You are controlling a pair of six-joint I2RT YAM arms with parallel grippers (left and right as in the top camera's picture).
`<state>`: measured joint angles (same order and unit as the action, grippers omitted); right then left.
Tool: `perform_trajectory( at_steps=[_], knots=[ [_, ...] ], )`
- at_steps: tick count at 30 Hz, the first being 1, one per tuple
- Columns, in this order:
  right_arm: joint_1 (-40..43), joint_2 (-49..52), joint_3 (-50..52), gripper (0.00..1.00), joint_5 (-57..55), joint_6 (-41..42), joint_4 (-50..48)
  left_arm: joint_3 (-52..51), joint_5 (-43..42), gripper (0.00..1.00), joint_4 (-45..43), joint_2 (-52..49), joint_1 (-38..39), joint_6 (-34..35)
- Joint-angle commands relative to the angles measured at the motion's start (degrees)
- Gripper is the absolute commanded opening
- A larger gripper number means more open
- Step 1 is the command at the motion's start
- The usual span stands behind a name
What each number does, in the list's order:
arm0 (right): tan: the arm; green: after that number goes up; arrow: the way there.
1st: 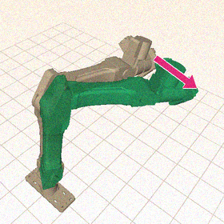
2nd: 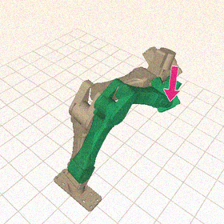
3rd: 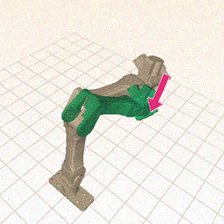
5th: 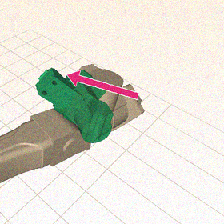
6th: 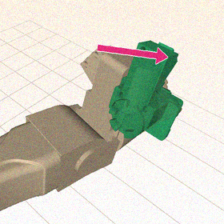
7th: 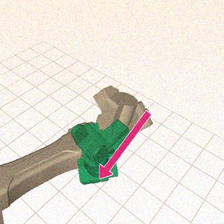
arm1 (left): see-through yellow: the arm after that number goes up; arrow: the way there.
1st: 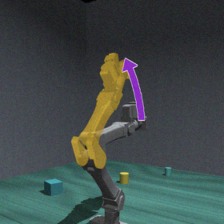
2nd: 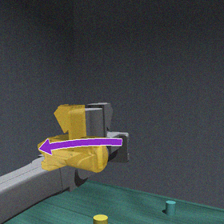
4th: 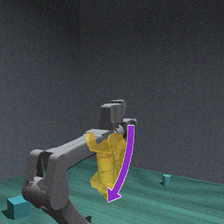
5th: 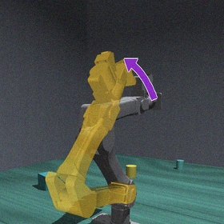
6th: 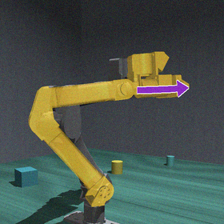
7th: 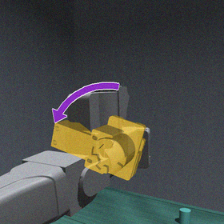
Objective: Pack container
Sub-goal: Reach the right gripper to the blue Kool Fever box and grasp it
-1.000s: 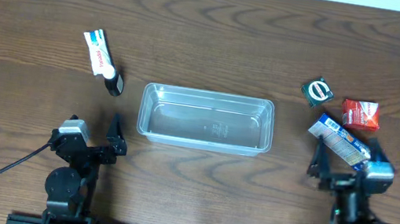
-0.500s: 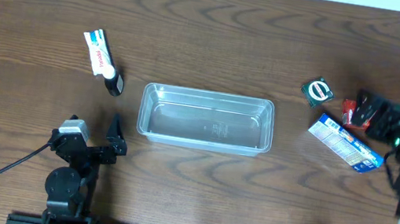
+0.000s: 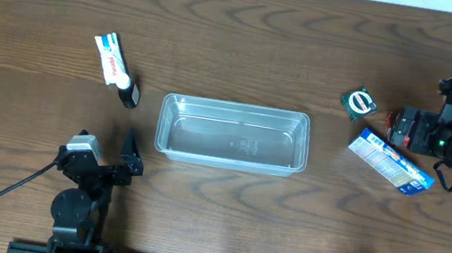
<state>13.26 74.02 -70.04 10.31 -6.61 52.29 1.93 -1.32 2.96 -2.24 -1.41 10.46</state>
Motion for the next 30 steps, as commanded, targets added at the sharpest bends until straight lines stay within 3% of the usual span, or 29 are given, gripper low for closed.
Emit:
perform_trajectory(
  at_steps=[1, 12, 20, 30],
  knots=[
    [0.72, 2.64, -1.09, 0.99, -4.02, -5.92, 1.44, -1.7, 0.46, 0.98, 1.01, -0.13, -0.28, -0.57],
    [0.7, 17.53, -1.09, 0.95, -5.79, -5.68, 6.01, -1.7, 0.46, 0.98, 1.01, -0.13, -0.28, -0.57],
    [0.63, 21.42, -1.09, 0.89, -5.77, -5.68, 6.03, -1.7, 0.46, 0.98, 1.01, -0.13, -0.28, -0.57],
    [0.61, 21.42, -1.09, 0.2, -5.79, -4.02, 6.45, -1.7, 0.46, 0.98, 1.01, -0.15, -0.28, -0.59]
  ],
)
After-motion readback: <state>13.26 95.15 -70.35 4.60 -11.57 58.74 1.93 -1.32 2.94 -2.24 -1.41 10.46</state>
